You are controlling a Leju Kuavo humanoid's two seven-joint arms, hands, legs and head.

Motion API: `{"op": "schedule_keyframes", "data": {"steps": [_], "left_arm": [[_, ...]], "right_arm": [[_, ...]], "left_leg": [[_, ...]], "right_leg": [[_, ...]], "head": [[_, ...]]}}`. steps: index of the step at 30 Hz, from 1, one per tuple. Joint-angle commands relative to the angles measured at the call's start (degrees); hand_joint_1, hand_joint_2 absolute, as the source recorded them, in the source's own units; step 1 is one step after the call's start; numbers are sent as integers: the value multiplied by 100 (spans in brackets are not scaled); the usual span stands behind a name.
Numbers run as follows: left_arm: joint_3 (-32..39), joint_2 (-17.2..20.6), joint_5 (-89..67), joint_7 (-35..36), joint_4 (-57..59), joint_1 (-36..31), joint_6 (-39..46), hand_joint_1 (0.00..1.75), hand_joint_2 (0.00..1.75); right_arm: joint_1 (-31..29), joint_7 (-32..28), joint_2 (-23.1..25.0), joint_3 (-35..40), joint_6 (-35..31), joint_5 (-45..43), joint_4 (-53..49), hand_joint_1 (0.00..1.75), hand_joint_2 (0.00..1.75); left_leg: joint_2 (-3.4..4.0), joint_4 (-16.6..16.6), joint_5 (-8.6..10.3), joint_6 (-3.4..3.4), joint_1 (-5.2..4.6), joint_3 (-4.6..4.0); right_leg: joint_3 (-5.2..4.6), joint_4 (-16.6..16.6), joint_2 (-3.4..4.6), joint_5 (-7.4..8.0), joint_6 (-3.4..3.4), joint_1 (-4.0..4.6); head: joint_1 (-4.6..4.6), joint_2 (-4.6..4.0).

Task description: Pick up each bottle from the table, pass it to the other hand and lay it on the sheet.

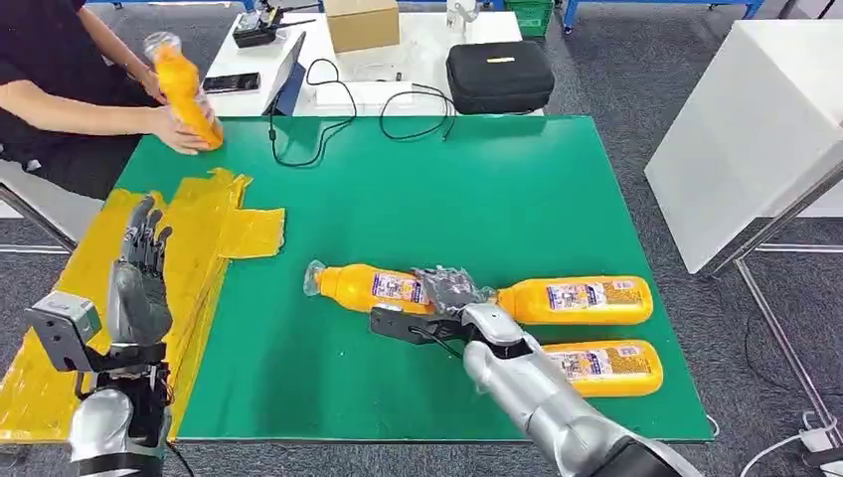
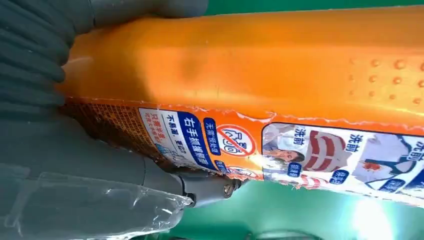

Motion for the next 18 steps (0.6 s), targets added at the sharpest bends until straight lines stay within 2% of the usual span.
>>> {"op": "schedule_keyframes", "data": {"steps": [1, 5, 11, 18], "left_arm": [[50, -329, 1147, 3, -234, 638, -647, 0, 175], [-91, -408, 1414, 90, -77, 727, -857, 0, 175], [-83, -404, 1421, 83, -48, 729, -874, 0, 175], [-481, -498, 1830, 271, 209, 716, -1217, 0, 175]], "right_arm": [[189, -250, -16, -490, 167, -422, -2150, 175, 175], [230, -271, 80, -359, 264, -573, -2521, 175, 175], [268, -320, 55, -345, 214, -635, -2456, 175, 175], [278, -372, 379, -131, 168, -760, -2204, 175, 175]], "left_leg": [[24, 3, -9, -1, 1, -4], [18, 6, -13, -1, 5, -9], [1, -1, -8, -2, 7, -15], [3, -4, -8, -4, 7, -13]], "right_leg": [[-10, 3, 17, -1, -3, 1], [-12, 5, 7, -8, -4, 4], [-13, -5, -9, -7, -5, 8], [-10, -6, -8, -8, -7, 8]], "head": [[-2, 0], [-2, 0], [-2, 0], [-2, 0]]}}
